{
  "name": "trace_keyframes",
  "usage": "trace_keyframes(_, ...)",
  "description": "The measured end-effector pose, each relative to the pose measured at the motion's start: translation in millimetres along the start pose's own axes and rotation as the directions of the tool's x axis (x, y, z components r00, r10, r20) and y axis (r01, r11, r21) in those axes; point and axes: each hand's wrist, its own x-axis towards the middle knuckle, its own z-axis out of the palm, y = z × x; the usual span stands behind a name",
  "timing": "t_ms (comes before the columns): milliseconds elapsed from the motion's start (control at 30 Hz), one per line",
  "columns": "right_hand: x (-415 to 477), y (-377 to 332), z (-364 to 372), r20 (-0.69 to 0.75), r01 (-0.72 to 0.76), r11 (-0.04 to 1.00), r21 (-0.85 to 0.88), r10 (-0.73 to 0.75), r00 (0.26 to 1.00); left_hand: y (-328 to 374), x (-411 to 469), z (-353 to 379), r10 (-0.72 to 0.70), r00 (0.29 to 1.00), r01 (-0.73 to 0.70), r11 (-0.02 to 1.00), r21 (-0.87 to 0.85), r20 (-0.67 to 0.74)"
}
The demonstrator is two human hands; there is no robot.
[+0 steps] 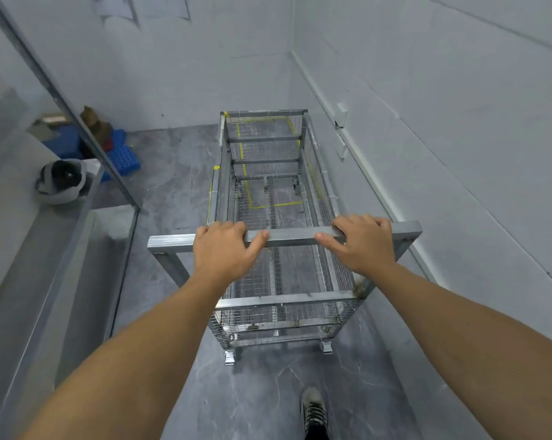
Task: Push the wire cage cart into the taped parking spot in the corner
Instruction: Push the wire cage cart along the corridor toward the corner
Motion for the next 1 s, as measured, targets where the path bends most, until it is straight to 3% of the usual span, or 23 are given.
trace_keyframes(367,96.0,24.1,13.3,0.05,0.04,0.999,-0.017,-0.039,0.998,-6.5,95.7,15.2,-0.007,1.0,0.007,1.0,0.0,-0.018)
trace_keyframes(633,168.3,55.7,22.9,0.105,0.082,0.996,-0.021,-0.079,0.991,-11.3,167.9,19.9,0.072,0.99,-0.075,0.997,0.023,0.12)
trace_keyframes(1000,276.7,78.7,43.3,0.107,0.076,0.997,-0.021,-0.073,0.992,-22.0,270.6,43.5,0.068,0.996,-0.072,0.995,0.065,0.063)
